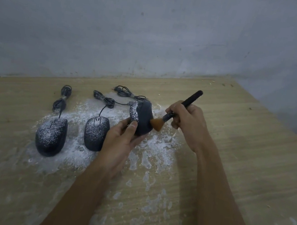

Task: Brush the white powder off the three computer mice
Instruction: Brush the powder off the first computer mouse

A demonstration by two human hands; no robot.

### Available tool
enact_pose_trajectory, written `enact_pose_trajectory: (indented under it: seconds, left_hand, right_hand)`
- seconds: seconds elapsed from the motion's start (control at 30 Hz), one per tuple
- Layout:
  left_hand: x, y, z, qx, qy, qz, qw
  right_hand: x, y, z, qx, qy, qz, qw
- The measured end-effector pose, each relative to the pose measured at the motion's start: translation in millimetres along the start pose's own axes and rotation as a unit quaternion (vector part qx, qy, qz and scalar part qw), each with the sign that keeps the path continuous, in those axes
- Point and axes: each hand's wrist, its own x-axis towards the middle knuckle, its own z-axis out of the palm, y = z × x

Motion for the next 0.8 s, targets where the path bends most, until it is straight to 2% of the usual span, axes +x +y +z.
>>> enact_pose_trajectory:
  seconds: [0.1, 0.2, 0.27, 0.37, 0.5, 0.6, 0.7, 0.8]
  left_hand:
    - [1, 0, 0, 0.002, 0.005, -0.004, 1.0]
    - [1, 0, 0, 0.004, 0.004, -0.005, 1.0]
    - [0, -1, 0, 0.005, -0.003, -0.001, 1.0]
    - [1, -2, -1, 0.002, -0.01, 0.0, 1.0]
    - [4, -3, -3, 0.009, -0.008, 0.0, 1.0]
    - [5, -5, -4, 0.027, -0.006, 0.005, 1.0]
    - [6, -7, -5, 0.047, -0.004, 0.008, 0.999]
    - [7, -8, -6, 0.058, 0.001, 0.01, 0.998]
  right_hand:
    - [0, 3, 1, -0.008, -0.003, -0.007, 1.0]
    - [6, 5, 7, -0.024, 0.108, -0.021, 0.994]
    - [8, 6, 10, -0.03, 0.141, -0.038, 0.989]
    - [7, 6, 12, -0.054, 0.108, -0.032, 0.992]
    - [5, 2, 8, 0.046, 0.072, -0.026, 0.996]
    - [5, 0, 8, 0.003, 0.078, -0.045, 0.996]
    - [4, 0, 6, -0.005, 0.049, -0.033, 0.998]
    - [7, 0, 5, -0.017, 0.084, -0.032, 0.996]
